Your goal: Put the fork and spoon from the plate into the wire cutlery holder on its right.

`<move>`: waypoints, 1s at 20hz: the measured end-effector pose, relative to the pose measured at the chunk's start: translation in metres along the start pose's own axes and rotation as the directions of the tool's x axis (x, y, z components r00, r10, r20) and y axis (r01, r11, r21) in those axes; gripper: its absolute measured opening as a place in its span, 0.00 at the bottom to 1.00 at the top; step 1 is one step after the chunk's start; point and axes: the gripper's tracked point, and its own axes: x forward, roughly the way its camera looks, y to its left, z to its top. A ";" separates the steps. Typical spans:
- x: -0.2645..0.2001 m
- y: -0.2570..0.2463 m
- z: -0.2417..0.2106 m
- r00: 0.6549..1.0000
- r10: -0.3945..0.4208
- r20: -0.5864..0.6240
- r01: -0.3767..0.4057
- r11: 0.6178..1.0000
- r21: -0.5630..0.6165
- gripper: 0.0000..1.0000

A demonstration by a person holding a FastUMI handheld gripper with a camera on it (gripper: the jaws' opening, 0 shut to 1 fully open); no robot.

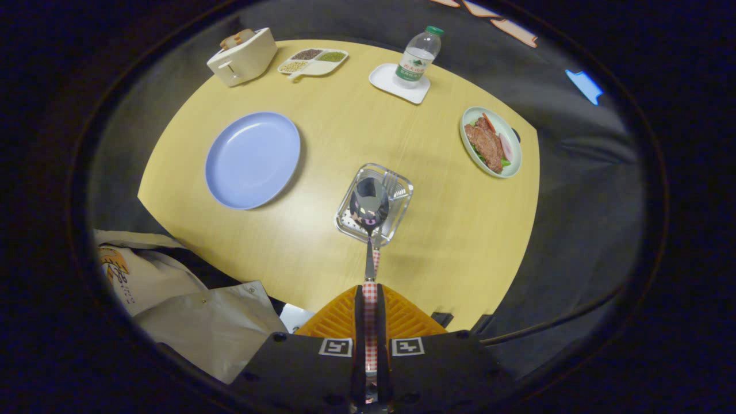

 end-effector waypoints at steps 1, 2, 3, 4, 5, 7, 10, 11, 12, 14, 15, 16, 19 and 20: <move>0.002 -0.005 -0.002 1.000 0.003 -0.022 -0.003 1.000 -0.011 0.10; 0.004 -0.011 -0.003 0.999 0.001 -0.047 -0.003 1.000 -0.028 0.11; 0.005 -0.015 -0.004 0.998 0.001 -0.070 -0.004 0.999 -0.047 0.11; 0.008 -0.020 -0.003 0.996 0.002 -0.087 -0.007 0.998 -0.060 0.11; 0.010 -0.023 -0.002 0.994 0.007 -0.105 -0.015 0.997 -0.071 0.11; 0.016 -0.024 0.001 0.991 0.018 -0.136 -0.031 0.995 -0.093 0.11; 0.026 -0.027 0.006 0.984 0.004 -0.177 -0.030 0.989 -0.143 0.11; 0.029 -0.029 0.008 0.981 -0.002 -0.192 -0.028 0.987 -0.155 0.11; 0.032 -0.030 0.009 0.978 -0.003 -0.207 -0.032 0.986 -0.165 0.11; 0.035 -0.029 0.011 0.972 0.002 -0.235 -0.047 0.982 -0.185 0.11; 0.037 -0.025 0.011 0.968 -0.002 -0.252 -0.051 0.978 -0.203 0.11; 0.039 -0.025 0.010 0.963 -0.010 -0.270 -0.053 0.973 -0.225 0.11; 0.042 -0.022 0.011 0.952 -0.016 -0.306 -0.065 0.965 -0.254 0.11; 0.039 -0.025 0.012 0.948 -0.018 -0.318 -0.069 0.963 -0.260 0.11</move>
